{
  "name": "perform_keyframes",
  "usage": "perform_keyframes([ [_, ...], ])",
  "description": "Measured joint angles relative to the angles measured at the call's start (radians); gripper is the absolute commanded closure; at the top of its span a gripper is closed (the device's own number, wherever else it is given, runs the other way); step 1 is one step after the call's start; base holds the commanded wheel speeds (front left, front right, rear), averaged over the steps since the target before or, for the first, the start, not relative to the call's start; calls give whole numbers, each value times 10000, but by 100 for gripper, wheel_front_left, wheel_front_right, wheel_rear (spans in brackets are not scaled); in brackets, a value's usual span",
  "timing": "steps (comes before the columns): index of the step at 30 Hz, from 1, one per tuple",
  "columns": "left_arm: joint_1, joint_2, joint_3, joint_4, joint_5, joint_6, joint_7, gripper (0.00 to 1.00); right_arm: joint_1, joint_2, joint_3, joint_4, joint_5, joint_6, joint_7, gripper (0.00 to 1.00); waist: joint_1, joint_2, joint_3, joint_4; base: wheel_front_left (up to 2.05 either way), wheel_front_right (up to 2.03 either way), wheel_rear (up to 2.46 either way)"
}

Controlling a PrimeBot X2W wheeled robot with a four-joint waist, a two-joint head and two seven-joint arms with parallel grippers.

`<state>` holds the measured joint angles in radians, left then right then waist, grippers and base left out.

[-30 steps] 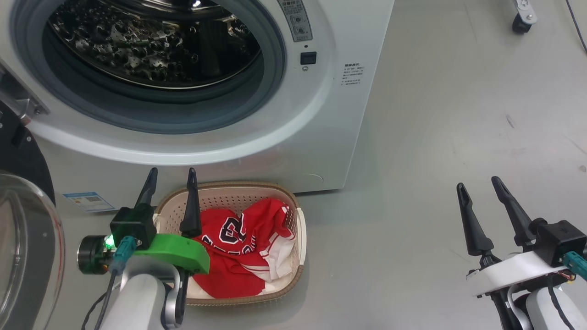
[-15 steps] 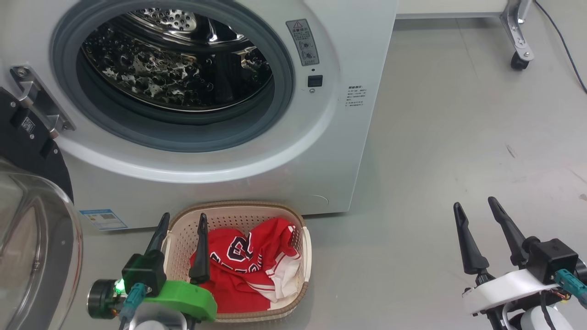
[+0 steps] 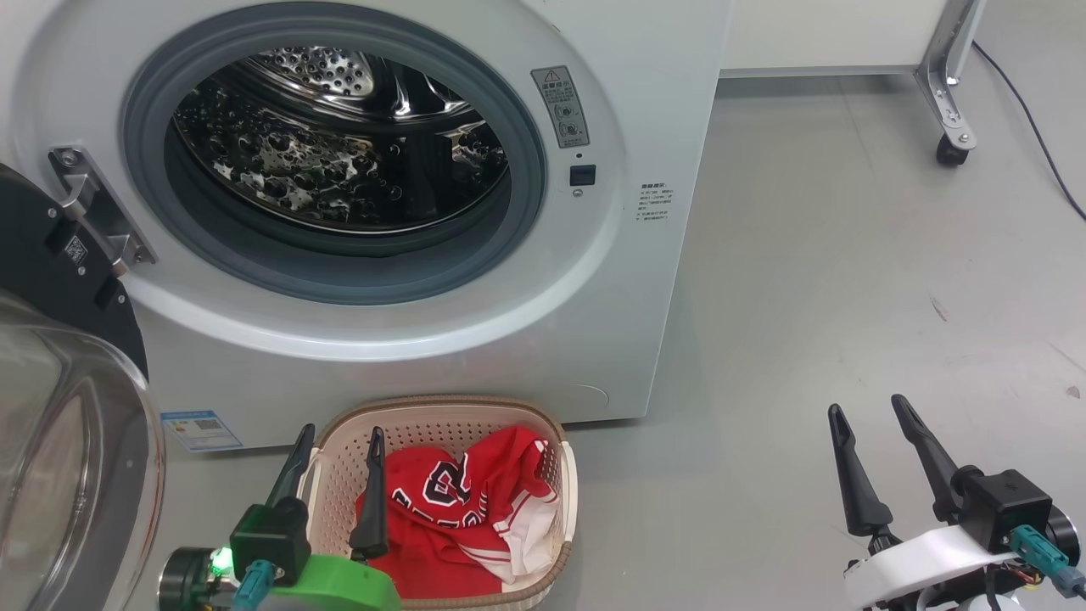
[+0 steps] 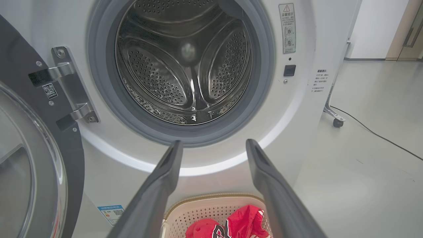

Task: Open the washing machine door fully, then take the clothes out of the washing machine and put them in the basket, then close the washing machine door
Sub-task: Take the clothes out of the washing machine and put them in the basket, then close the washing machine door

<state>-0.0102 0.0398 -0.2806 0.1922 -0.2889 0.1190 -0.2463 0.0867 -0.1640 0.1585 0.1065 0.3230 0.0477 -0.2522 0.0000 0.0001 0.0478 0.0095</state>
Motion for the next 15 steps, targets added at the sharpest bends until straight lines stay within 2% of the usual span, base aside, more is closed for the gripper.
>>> perform_keyframes([
  [15,290,23,121,-702,301,0,430,0,93,29,10,-247,0,-226,19,0,0,0,94,20,0,0,0],
])
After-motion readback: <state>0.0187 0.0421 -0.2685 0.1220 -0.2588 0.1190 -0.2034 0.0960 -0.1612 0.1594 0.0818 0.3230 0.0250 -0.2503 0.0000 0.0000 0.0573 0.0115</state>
